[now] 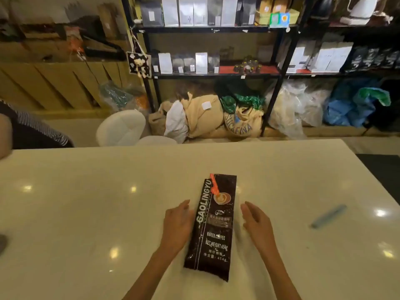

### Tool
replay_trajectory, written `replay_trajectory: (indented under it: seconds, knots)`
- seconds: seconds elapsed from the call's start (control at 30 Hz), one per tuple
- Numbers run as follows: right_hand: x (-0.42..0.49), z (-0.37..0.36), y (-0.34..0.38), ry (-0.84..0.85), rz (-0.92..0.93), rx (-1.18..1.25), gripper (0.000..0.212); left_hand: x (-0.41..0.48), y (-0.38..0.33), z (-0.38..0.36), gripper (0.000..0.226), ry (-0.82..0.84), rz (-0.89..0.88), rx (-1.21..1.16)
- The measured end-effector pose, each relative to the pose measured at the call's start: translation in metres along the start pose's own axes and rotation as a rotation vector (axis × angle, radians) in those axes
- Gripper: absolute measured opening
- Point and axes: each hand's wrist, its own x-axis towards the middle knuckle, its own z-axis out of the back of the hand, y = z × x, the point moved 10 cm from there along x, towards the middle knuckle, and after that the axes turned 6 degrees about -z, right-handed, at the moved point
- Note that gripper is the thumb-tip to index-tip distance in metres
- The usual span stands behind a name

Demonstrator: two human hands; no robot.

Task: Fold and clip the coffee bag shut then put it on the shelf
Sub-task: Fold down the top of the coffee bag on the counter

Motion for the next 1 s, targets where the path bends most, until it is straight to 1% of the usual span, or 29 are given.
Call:
replay_trajectory:
  seconds: [0.07, 0.1, 0.13, 0.2, 0.27, 0.33, 0.37, 0.43, 0.47, 0.53, 0.57, 0.6, 0.67, 0.77, 0.9, 1.0]
  knots:
    - [-0.004, -0.016, 0.0, 0.025, -0.027, -0.042, 0.031, 0.003, -0.001, -0.007, 0.037, 0.013, -0.002, -0.147]
    - [-0.007, -0.024, 0.0, 0.054, -0.021, -0.04, 0.026, 0.004, -0.006, -0.007, 0.027, 0.018, 0.032, -0.236]
    - [-0.01, -0.031, -0.001, 0.079, -0.036, -0.016, 0.024, 0.003, -0.01, -0.01, 0.02, 0.038, 0.113, -0.334]
    - [-0.013, -0.034, 0.012, 0.085, -0.021, 0.086, 0.02, 0.001, -0.031, -0.005, 0.017, 0.044, 0.15, -0.51]
    - [-0.021, -0.023, 0.034, 0.057, 0.063, 0.192, 0.014, -0.002, -0.055, 0.014, 0.016, 0.021, 0.068, -0.607]
    - [-0.038, -0.01, 0.059, 0.024, 0.223, 0.225, 0.015, -0.01, -0.079, 0.038, 0.007, -0.008, -0.063, -0.654]
    - [-0.045, -0.005, 0.068, 0.011, 0.287, 0.231, 0.018, -0.014, -0.086, 0.047, 0.006, -0.019, -0.117, -0.647]
    - [-0.052, 0.003, 0.073, -0.006, 0.371, 0.22, 0.022, -0.022, -0.09, 0.054, 0.02, -0.022, -0.179, -0.589]
    - [-0.052, 0.004, 0.071, -0.012, 0.387, 0.201, 0.026, -0.024, -0.089, 0.054, 0.025, -0.024, -0.174, -0.566]
    - [-0.052, 0.006, 0.067, -0.03, 0.388, 0.177, 0.04, -0.028, -0.086, 0.055, 0.028, -0.034, -0.164, -0.552]
    - [-0.052, 0.008, 0.067, -0.045, 0.389, 0.172, 0.043, -0.029, -0.087, 0.056, 0.029, -0.045, -0.178, -0.539]
    - [-0.053, 0.01, 0.068, -0.059, 0.394, 0.166, 0.043, -0.03, -0.091, 0.058, 0.03, -0.052, -0.201, -0.518]
    - [-0.055, 0.013, 0.071, -0.061, 0.41, 0.155, 0.035, -0.03, -0.098, 0.06, 0.033, -0.045, -0.234, -0.502]
    - [-0.049, 0.012, 0.065, -0.036, 0.376, 0.148, 0.023, -0.027, -0.094, 0.057, 0.03, -0.043, -0.201, -0.498]
    - [-0.05, 0.012, 0.066, -0.036, 0.388, 0.15, 0.023, -0.028, -0.096, 0.059, 0.028, -0.064, -0.212, -0.483]
    - [-0.049, 0.011, 0.064, -0.018, 0.369, 0.157, 0.022, -0.031, -0.092, 0.056, 0.031, -0.1, -0.157, -0.523]
